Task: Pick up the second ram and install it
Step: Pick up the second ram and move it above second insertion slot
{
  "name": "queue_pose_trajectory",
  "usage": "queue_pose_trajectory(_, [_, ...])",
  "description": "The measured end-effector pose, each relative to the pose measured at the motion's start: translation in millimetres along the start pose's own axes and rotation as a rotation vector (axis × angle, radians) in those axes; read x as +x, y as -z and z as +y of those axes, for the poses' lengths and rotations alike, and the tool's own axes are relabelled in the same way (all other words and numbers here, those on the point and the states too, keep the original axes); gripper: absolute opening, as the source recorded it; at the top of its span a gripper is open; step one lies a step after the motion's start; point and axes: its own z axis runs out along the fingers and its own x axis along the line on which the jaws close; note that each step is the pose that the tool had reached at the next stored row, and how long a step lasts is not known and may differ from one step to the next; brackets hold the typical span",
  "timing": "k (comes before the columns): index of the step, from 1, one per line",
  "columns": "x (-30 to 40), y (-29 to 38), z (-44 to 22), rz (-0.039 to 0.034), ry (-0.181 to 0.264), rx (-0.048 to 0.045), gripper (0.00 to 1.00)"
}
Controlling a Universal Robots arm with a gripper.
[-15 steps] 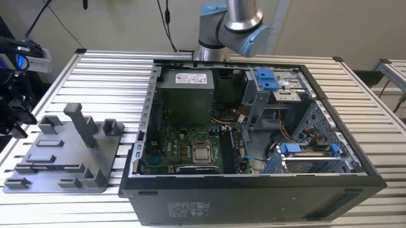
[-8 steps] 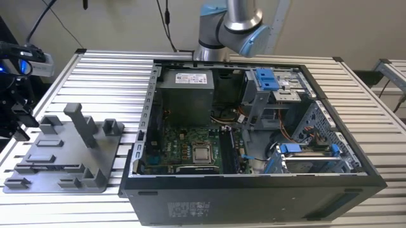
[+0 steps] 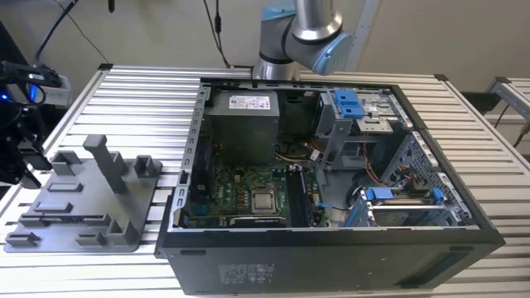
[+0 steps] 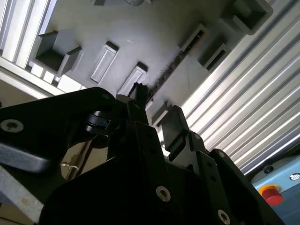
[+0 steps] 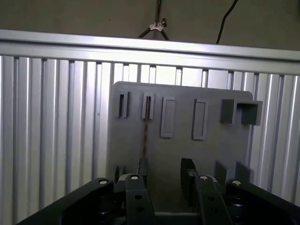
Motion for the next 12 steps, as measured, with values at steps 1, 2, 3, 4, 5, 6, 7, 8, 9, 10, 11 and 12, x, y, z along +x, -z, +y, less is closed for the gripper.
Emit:
queue_pose_trajectory(1, [0.0,-1.1,0.3,0.0001,0.001,-0.0002,0.42])
queue_pose_trajectory(2, [0.1,-2.3,0.6,0.0002,0.003,-0.0002,0.42])
queue_pose_trajectory(3, [0.1,-3.8,0.9,0.0003,0.005,-0.0003,0.42])
queue_pose_trajectory(4, [0.1,-5.1,1.1,0.0003,0.007,-0.0004,0.42])
queue_pose_trajectory(5, [0.2,-6.5,1.3,0.0005,0.009,-0.0005,0.42])
queue_pose_trajectory(6, [0.2,-8.1,1.3,0.0006,0.012,-0.0006,0.42])
queue_pose_trajectory(7, [0.3,-9.6,1.4,0.0008,0.015,-0.0007,0.42])
queue_pose_trajectory(8, [0.3,-11.2,1.3,0.0011,0.017,-0.0008,0.42])
queue_pose_trajectory(9, [0.3,-12.8,1.3,0.0012,0.019,-0.0008,0.42])
queue_pose_trajectory(10, [0.4,-14.4,1.3,0.0014,0.021,-0.0008,0.42])
queue_pose_trajectory(11, [0.5,-15.9,1.2,0.0016,0.023,-0.0009,0.42])
queue_pose_trajectory(12, [0.5,-17.5,1.2,0.0018,0.025,-0.001,0.42])
